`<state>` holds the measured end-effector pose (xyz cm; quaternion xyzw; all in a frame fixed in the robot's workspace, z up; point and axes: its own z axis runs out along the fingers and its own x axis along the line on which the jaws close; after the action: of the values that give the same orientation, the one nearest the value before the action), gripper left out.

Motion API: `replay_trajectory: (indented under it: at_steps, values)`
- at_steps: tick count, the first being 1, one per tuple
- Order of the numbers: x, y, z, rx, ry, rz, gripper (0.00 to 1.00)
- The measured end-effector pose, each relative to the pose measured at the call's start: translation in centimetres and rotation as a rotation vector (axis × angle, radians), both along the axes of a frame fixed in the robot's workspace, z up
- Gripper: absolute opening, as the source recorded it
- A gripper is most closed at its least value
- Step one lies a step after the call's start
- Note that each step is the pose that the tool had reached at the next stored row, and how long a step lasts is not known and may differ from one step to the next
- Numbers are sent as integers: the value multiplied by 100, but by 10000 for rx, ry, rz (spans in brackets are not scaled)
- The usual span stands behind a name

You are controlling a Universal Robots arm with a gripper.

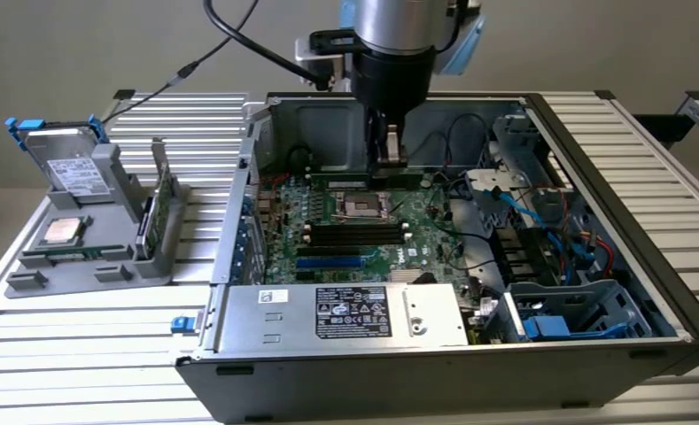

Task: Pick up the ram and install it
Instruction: 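Pick up the ram and move it above insertion slot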

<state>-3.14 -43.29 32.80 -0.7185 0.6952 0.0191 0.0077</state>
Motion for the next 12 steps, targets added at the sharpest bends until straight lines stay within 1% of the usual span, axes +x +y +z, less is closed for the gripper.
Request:
replay_trajectory:
  at_steps: [3,4,5,7,10,12]
  values:
    - [0,69,-13,-90,5,42,15]
    - [0,83,-14,-118,13,64,15]
    - [0,89,-14,-133,26,97,15]
    - [0,90,-15,-146,53,159,15]
    - [0,90,-14,-151,66,172,15]
    - [0,91,-14,-150,88,172,15]
